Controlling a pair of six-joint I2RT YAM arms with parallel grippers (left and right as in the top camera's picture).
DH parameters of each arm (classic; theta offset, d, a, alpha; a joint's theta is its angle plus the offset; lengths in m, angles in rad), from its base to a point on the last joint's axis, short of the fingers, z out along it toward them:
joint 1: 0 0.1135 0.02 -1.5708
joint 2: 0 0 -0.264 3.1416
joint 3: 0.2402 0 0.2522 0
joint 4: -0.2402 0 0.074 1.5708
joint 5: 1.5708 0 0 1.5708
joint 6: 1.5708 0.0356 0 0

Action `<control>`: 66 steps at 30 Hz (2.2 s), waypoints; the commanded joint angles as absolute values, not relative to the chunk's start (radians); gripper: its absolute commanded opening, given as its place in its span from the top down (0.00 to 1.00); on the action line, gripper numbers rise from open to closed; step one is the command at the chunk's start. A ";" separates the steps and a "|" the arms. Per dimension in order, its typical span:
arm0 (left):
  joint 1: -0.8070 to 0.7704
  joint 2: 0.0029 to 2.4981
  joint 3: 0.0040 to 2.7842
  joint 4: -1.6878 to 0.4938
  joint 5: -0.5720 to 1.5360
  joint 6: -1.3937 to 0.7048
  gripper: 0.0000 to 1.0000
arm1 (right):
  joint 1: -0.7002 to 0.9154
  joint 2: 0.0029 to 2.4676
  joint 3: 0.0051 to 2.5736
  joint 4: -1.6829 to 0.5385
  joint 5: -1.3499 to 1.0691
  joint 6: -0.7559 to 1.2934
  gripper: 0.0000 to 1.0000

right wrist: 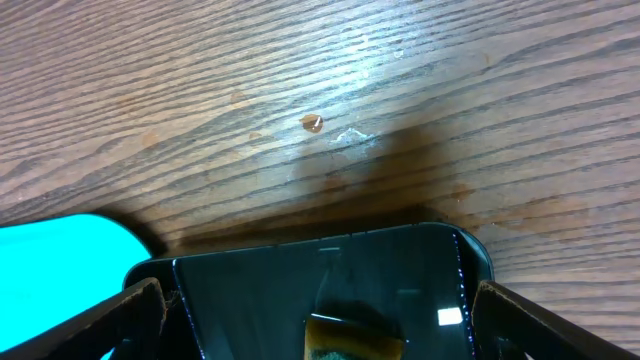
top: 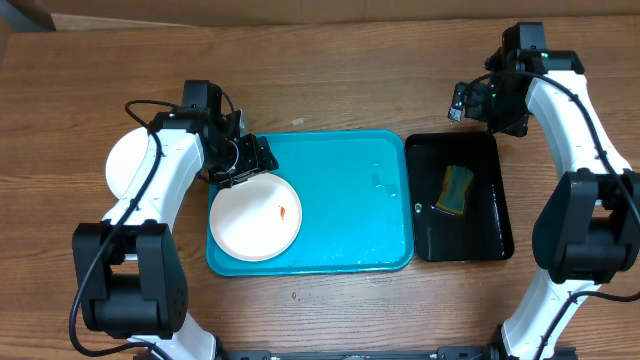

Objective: Clean dirty plates on tray and stack at the side
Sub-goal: 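Move the left gripper back to the remaining white plate's rim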

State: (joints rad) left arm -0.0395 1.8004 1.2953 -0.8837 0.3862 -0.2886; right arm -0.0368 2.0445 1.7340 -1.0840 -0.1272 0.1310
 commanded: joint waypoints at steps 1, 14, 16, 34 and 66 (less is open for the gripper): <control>-0.040 1.782 1.293 -0.886 0.362 -0.300 0.25 | -0.035 2.019 1.747 -1.078 -0.132 0.135 0.00; -0.040 1.782 1.293 -0.886 0.355 -0.300 0.23 | -0.035 2.019 1.747 -1.078 -0.132 0.134 0.00; -0.040 1.782 1.293 -0.886 0.355 -0.300 0.23 | -0.035 2.019 1.747 -1.078 -0.132 0.135 0.00; -0.040 1.782 1.293 -0.886 0.355 -0.300 0.21 | -0.035 2.019 1.747 -1.078 -0.132 0.135 0.00; -0.040 1.782 1.293 -0.886 0.355 -0.300 0.20 | -0.035 2.019 1.747 -1.078 -0.132 0.135 0.00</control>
